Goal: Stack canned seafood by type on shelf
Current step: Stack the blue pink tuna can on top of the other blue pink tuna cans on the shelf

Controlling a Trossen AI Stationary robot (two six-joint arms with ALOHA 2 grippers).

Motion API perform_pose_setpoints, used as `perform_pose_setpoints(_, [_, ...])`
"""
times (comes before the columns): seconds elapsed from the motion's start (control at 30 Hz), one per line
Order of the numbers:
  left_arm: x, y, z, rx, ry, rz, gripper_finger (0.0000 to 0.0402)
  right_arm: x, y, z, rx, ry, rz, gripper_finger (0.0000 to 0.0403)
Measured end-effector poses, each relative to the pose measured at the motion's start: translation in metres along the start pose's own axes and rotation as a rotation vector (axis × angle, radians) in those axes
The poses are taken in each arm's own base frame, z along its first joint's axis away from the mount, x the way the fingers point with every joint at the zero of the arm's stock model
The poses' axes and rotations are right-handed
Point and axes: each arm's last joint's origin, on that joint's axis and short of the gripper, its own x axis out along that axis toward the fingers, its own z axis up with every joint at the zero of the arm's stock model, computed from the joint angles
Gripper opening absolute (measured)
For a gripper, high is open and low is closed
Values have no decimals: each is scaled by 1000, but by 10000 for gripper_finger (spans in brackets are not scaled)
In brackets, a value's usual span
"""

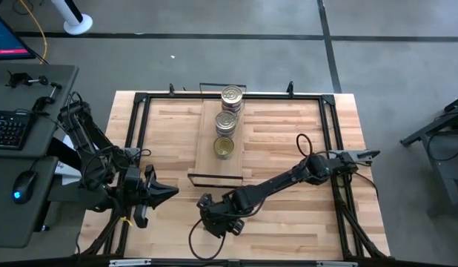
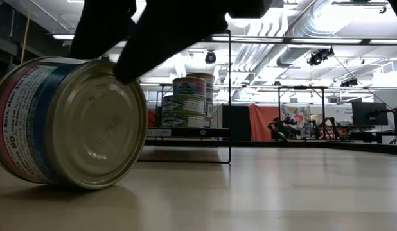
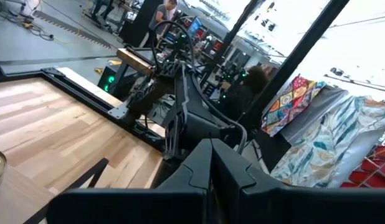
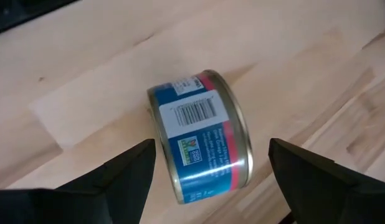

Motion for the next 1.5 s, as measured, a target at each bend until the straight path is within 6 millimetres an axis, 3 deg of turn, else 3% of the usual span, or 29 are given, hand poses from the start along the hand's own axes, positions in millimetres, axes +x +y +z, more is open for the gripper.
perform_pose_setpoints(0.4, [0,1,0,-1,-19,35,0,20,-1,-9,-8,34,24,294])
perform_pose_setpoints(0.5, [0,2,-1,-10,-16,37,0,20,-1,-8,-9,28,20,269])
perform_pose_setpoints(0.73, [0,4,-1,29,-46,92,0,14,8,1,-31,42,24,169])
perform_pose_setpoints(0.83, [0,4,0,56,-59,116,0,2,14,8,-3,89,15,169])
perform_pose_setpoints(1.0, [0,6,0,112,-69,144,0,-40,22,22,135,120,11,169])
perform_pose_setpoints(1.2, [4,8,0,150,-68,155,0,-89,45,20,384,219,44,169])
perform_pose_setpoints(1.33, [12,11,2,185,-46,129,0,-100,65,18,510,333,67,169])
perform_pose_setpoints(1.5, [26,16,5,188,-13,79,0,-105,98,14,546,504,99,169])
